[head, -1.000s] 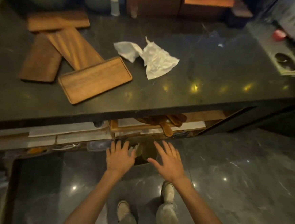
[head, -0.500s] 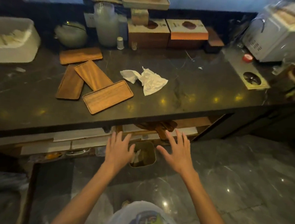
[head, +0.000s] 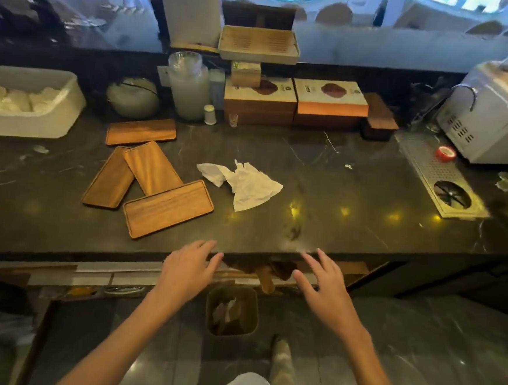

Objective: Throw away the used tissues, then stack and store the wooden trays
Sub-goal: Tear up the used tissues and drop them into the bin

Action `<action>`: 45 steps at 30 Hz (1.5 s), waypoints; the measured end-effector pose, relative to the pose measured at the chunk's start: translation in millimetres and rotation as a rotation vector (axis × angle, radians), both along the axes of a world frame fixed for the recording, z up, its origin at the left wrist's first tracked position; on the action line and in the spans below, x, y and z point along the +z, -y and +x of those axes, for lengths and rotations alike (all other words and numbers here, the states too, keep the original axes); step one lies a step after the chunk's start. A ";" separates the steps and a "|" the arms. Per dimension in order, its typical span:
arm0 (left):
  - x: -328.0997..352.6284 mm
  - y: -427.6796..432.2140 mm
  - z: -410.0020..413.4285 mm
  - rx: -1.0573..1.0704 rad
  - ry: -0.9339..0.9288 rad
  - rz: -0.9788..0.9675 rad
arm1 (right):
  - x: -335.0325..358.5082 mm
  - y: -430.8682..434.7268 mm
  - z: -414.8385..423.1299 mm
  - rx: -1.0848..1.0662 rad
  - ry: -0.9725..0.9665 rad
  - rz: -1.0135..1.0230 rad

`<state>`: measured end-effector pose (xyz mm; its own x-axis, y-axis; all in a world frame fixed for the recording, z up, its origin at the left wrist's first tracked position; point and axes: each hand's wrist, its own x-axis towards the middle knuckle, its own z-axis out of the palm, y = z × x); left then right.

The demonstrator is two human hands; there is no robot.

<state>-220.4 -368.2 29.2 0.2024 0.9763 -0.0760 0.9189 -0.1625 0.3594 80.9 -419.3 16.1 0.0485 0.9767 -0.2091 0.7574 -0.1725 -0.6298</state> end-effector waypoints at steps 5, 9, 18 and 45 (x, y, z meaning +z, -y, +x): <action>19.0 -38.6 33.7 0.141 0.001 -0.010 | 12.6 -70.5 14.8 0.109 -0.057 -0.036; 31.7 -68.3 34.8 0.240 0.037 0.024 | 26.7 -131.3 5.4 0.193 -0.043 -0.001; 2.1 -182.1 4.3 0.178 0.056 0.091 | 18.3 -232.5 -45.7 0.165 0.096 0.039; -82.5 -298.4 66.2 0.276 0.187 -0.188 | -81.7 -353.1 -27.0 0.339 0.088 -0.075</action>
<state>-154.2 -69.8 -53.3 -0.0391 0.9685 -0.2461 0.8348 0.1670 0.5247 53.9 -66.3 -65.6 -0.2548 0.9224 -0.2901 0.8301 0.0547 -0.5550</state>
